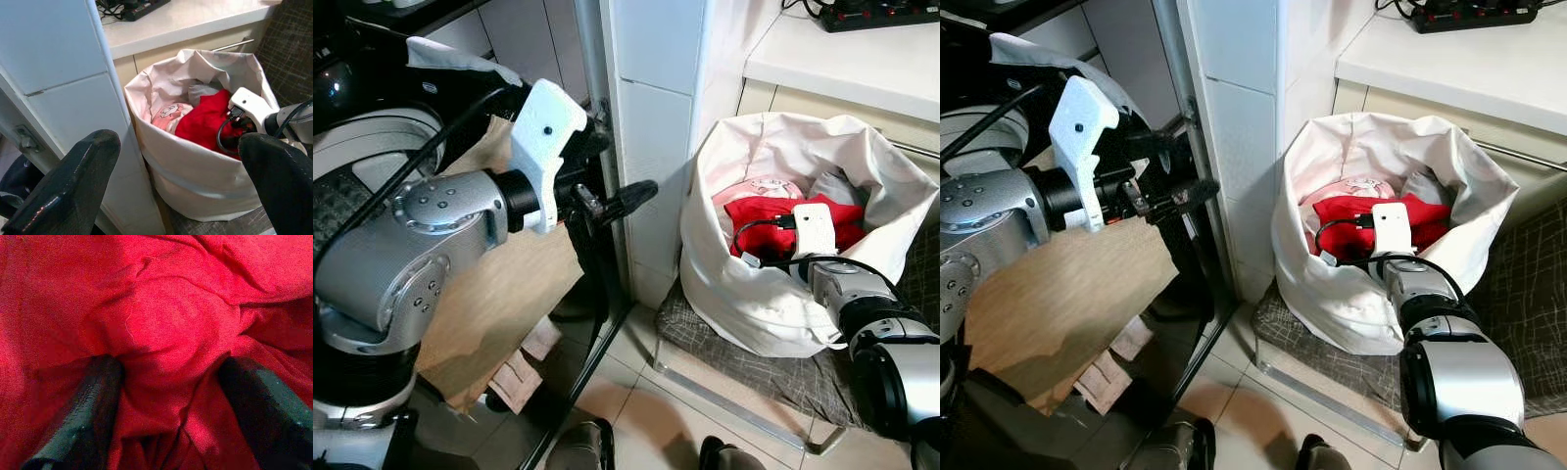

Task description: Clothes washing

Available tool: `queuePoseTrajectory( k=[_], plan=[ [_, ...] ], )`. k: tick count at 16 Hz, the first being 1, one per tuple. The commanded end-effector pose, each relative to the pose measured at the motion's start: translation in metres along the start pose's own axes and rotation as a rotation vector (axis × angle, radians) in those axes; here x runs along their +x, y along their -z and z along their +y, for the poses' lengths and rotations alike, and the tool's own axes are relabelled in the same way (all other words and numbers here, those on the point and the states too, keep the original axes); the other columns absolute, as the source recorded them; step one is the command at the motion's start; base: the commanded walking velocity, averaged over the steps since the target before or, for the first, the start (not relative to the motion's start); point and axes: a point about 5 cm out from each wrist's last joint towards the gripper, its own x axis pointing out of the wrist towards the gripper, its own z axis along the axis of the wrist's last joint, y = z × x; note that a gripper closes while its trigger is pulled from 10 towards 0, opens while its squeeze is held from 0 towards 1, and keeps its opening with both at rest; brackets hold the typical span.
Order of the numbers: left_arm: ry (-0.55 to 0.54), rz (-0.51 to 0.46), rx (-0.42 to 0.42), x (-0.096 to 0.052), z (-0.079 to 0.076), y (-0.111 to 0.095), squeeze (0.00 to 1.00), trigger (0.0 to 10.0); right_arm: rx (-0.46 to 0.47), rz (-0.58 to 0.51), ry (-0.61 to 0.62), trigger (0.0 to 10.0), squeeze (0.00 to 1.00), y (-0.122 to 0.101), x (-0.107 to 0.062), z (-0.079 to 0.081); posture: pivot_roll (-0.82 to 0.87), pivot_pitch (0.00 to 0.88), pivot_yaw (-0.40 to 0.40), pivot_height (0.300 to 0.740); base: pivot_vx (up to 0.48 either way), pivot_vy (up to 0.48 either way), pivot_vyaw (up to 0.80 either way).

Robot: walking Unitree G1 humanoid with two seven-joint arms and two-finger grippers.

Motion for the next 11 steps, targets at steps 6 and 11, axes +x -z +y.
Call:
queuePoseTrajectory(
  k=[6,11],
  plan=[
    [0.145,-0.080,-0.100,-0.005,-0.018,-0.003,0.00,10.0,-0.001,0.033,-0.014,0.0,0.00,0.011,0.001,0.005,0.31,0.165,0.109,0.740,0.000,0.000,0.00],
    [0.151,-0.064,-0.088,-0.005,-0.023,0.005,0.00,10.0,0.010,0.012,-0.016,0.0,0.00,0.007,0.001,0.005,0.30,0.160,0.108,0.740,0.000,0.000,0.00]
  ],
)
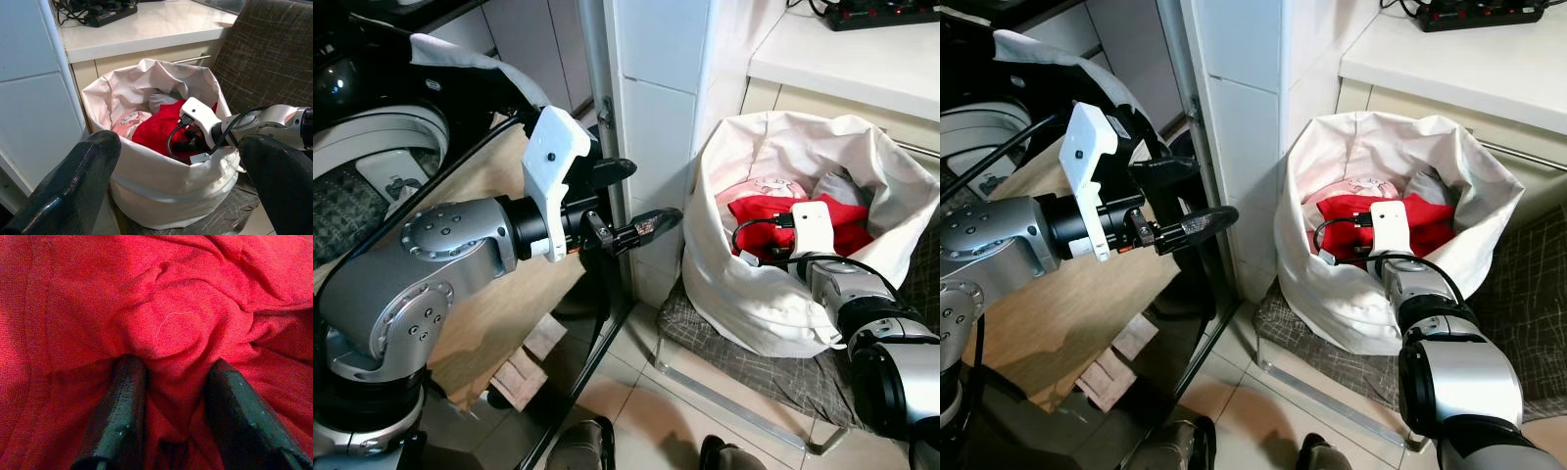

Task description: Clothes washing

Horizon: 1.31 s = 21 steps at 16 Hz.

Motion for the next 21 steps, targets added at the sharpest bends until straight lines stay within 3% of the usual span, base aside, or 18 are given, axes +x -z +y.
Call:
queuePoseTrajectory(
  k=[1,3,5,11,13,16,18,19,21],
  plan=[
    [0.005,0.000,0.010,-0.001,-0.001,-0.002,0.00,10.0,0.014,0.031,-0.005,0.0,0.00,0.009,0.001,0.003,0.30,0.158,0.109,0.740,0.000,0.000,0.00],
    [-0.004,0.019,0.013,-0.001,0.001,0.004,0.00,10.0,0.054,-0.008,0.039,0.0,0.00,0.002,0.000,-0.003,0.29,0.147,0.105,0.740,0.000,0.000,0.00],
    [-0.018,0.021,0.014,-0.001,0.006,0.007,0.00,10.0,0.027,-0.055,0.046,0.0,0.00,-0.009,-0.001,-0.006,0.28,0.139,0.104,0.740,0.000,0.000,0.00],
    [-0.145,0.011,-0.010,0.007,0.030,0.028,0.00,10.0,0.125,-0.236,0.110,0.0,0.00,-0.049,-0.007,-0.018,0.16,0.083,0.135,0.740,0.000,0.000,0.00],
    [-0.241,-0.010,-0.009,0.009,0.041,0.040,0.00,10.0,0.158,-0.358,0.161,0.0,0.00,-0.075,-0.015,-0.032,0.11,0.045,0.144,0.740,0.000,0.000,0.00],
    [-0.412,-0.066,-0.084,0.014,0.062,0.050,0.00,10.0,0.155,-0.590,0.138,0.0,0.00,-0.119,-0.036,-0.038,0.03,0.000,0.170,0.740,0.000,0.000,0.00],
    [-0.414,-0.080,-0.058,0.020,0.064,0.050,0.00,10.0,0.132,-0.642,0.117,0.0,0.00,-0.127,-0.042,-0.039,-0.01,0.000,0.172,0.740,0.000,0.000,0.00],
    [-0.439,-0.083,0.003,0.026,0.066,0.046,0.00,10.0,0.122,-0.703,0.086,0.0,0.00,-0.140,-0.054,-0.040,-0.04,0.000,0.184,0.740,0.000,0.000,0.00],
    [-0.427,-0.116,0.019,0.038,0.065,0.040,0.00,10.0,0.111,-0.806,0.037,0.0,0.00,-0.163,-0.074,-0.039,-0.09,0.000,0.200,0.740,0.000,0.000,0.00]
  ],
)
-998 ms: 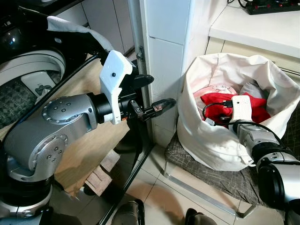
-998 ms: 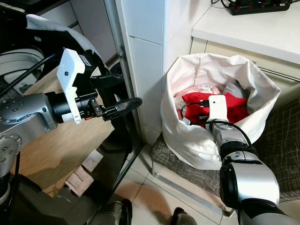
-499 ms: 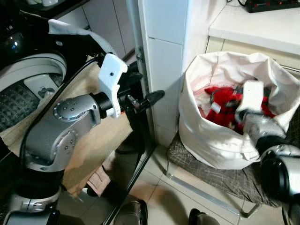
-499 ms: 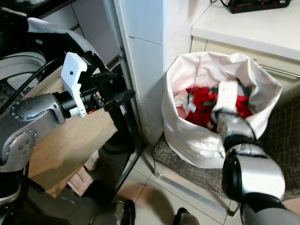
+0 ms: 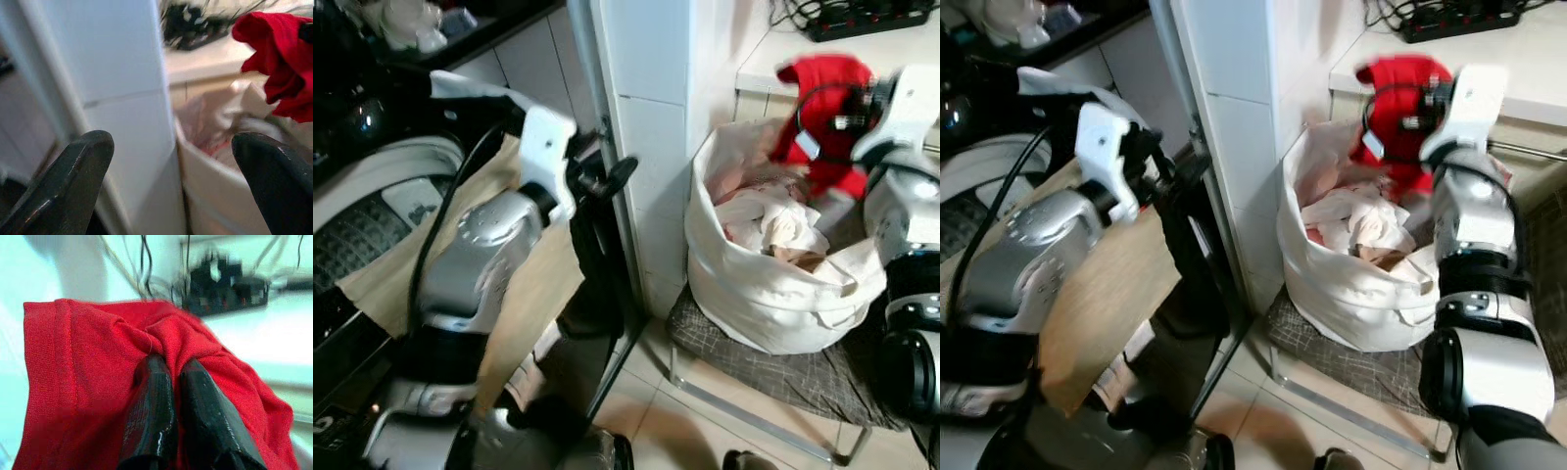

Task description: Clothes washing

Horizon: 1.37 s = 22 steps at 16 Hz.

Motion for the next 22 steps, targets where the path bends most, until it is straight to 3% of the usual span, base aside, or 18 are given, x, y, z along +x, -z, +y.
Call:
queuePoseTrajectory(
  k=[1,2,4,5,8,9,10,11,13,16,18,22],
  plan=[
    [0.002,-0.004,0.004,0.004,0.001,-0.001,0.00,10.0,0.028,-0.085,-0.046,0.0,0.00,-0.028,0.004,0.006,-0.10,0.000,0.208,0.740,0.000,0.000,0.00],
    [0.016,-0.013,-0.017,0.009,-0.003,-0.002,0.00,10.0,0.085,-0.129,-0.107,0.0,0.00,-0.049,0.005,0.012,-0.11,0.000,0.212,0.740,0.000,0.000,0.00],
    [0.040,-0.019,-0.074,0.016,-0.014,0.000,0.00,10.0,0.113,-0.152,-0.235,0.0,0.00,-0.073,-0.004,0.025,-0.13,0.000,0.201,0.740,0.000,0.000,0.00],
    [0.043,-0.029,-0.129,0.017,-0.018,0.001,1.00,10.0,0.114,-0.148,-0.299,0.0,0.00,-0.078,-0.012,0.034,-0.12,0.000,0.195,0.740,0.000,0.000,0.00],
    [0.019,-0.042,-0.190,0.016,-0.021,0.002,1.00,10.0,0.131,-0.131,-0.380,0.0,0.00,-0.076,-0.028,0.049,-0.13,0.000,0.164,0.740,0.000,0.000,0.00],
    [0.009,-0.054,-0.253,0.015,-0.023,0.002,1.00,10.0,0.157,-0.108,-0.438,0.0,0.00,-0.070,-0.041,0.062,-0.13,0.000,0.153,0.740,0.000,0.000,0.00],
    [0.009,-0.054,-0.253,0.015,-0.023,0.002,1.00,10.0,0.157,-0.108,-0.438,0.0,0.00,-0.070,-0.041,0.062,-0.13,0.000,0.153,0.740,0.000,0.000,0.00],
    [0.011,-0.076,-0.306,0.016,-0.026,-0.002,1.00,10.0,0.172,-0.086,-0.476,0.0,0.00,-0.064,-0.049,0.070,-0.12,0.000,0.137,0.740,0.000,0.000,0.00],
    [0.056,-0.137,-0.427,0.021,-0.033,-0.018,1.00,10.0,0.094,-0.026,-0.513,0.0,0.00,-0.047,-0.062,0.080,-0.12,0.000,0.127,0.740,0.000,0.000,0.00],
    [0.111,-0.179,-0.487,0.022,-0.040,-0.028,1.00,10.0,0.108,-0.017,-0.518,0.0,0.00,-0.047,-0.066,0.083,-0.11,0.000,0.106,0.740,0.000,0.000,0.00],
    [0.127,-0.197,-0.572,0.020,-0.042,-0.030,1.00,10.0,0.054,-0.019,-0.537,0.0,0.00,-0.046,-0.068,0.085,-0.11,0.000,0.102,0.740,0.000,0.000,0.00],
    [0.136,-0.232,-0.813,0.025,-0.042,-0.033,1.00,10.0,0.016,-0.039,-0.619,0.0,0.00,-0.049,-0.074,0.095,-0.12,0.000,0.102,0.740,0.000,0.000,0.00]
  ],
)
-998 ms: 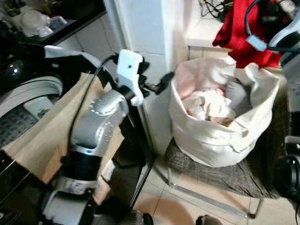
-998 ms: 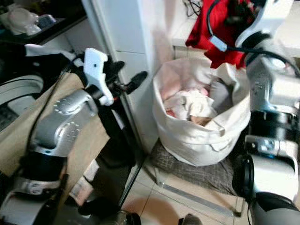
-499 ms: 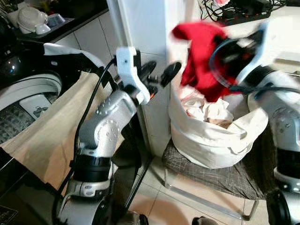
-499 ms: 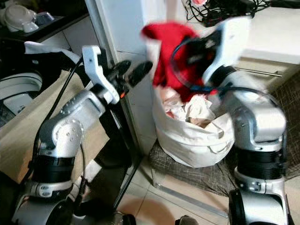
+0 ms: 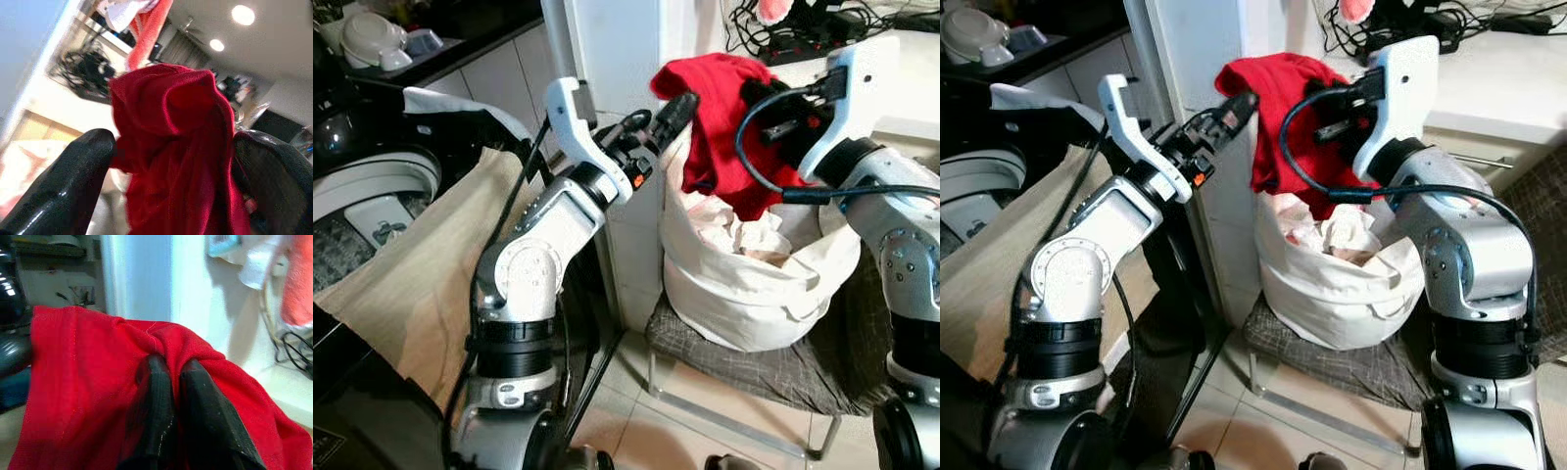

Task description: Clothes washing

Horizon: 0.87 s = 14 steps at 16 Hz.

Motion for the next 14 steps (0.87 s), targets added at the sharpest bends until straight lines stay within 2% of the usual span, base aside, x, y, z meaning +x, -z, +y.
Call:
queuePoseTrajectory(
  k=[1,3,5,6,7,8,10,11,12,14],
  plan=[
    [0.016,-0.032,-0.058,0.003,-0.004,-0.006,1.00,10.0,-0.027,-0.013,-0.031,0.0,0.00,-0.002,-0.001,0.006,-0.12,0.000,0.101,0.740,0.000,0.000,0.00],
    [0.014,-0.004,-0.080,0.004,-0.005,-0.001,1.00,10.0,-0.031,-0.009,-0.065,0.0,0.00,-0.001,-0.001,0.014,-0.12,0.000,0.101,0.740,0.000,0.000,0.00],
    [0.025,-0.016,-0.109,0.004,-0.008,-0.001,1.00,10.0,-0.048,0.011,-0.098,0.0,0.00,0.003,-0.002,0.020,-0.12,0.000,0.101,0.740,0.000,0.000,0.00],
    [0.026,-0.004,-0.095,0.005,-0.010,0.001,1.00,10.0,-0.054,0.020,-0.124,0.0,0.00,0.005,-0.002,0.026,-0.12,0.000,0.100,0.740,0.000,0.000,0.00],
    [0.021,0.016,-0.079,0.005,-0.011,0.003,0.62,10.0,-0.061,0.021,-0.138,0.0,0.00,0.006,-0.001,0.030,-0.12,0.000,0.099,0.740,0.000,0.000,0.00],
    [-0.005,0.053,-0.038,0.005,-0.009,0.008,0.00,10.0,-0.073,0.017,-0.163,0.0,0.00,0.005,0.000,0.035,-0.12,0.000,0.098,0.740,0.000,0.000,0.00],
    [-0.028,0.070,-0.020,0.005,-0.008,0.014,0.00,10.0,-0.082,0.008,-0.222,0.0,0.00,0.005,0.002,0.046,-0.12,0.000,0.096,0.740,0.000,0.000,0.00],
    [-0.018,0.064,-0.033,0.005,-0.010,0.014,0.00,10.0,-0.086,0.008,-0.223,0.0,0.00,0.005,0.002,0.046,-0.12,0.000,0.095,0.740,0.000,0.000,0.00],
    [0.003,0.047,-0.058,0.005,-0.012,0.013,0.00,0.0,-0.089,0.009,-0.212,0.0,0.00,0.006,0.002,0.045,-0.12,0.000,0.096,0.740,0.000,0.000,0.00],
    [-0.014,0.038,-0.075,0.004,-0.010,0.010,0.00,0.0,-0.095,0.005,-0.174,0.0,0.00,0.006,0.003,0.039,-0.12,0.000,0.098,0.740,0.000,0.000,0.00]
  ],
)
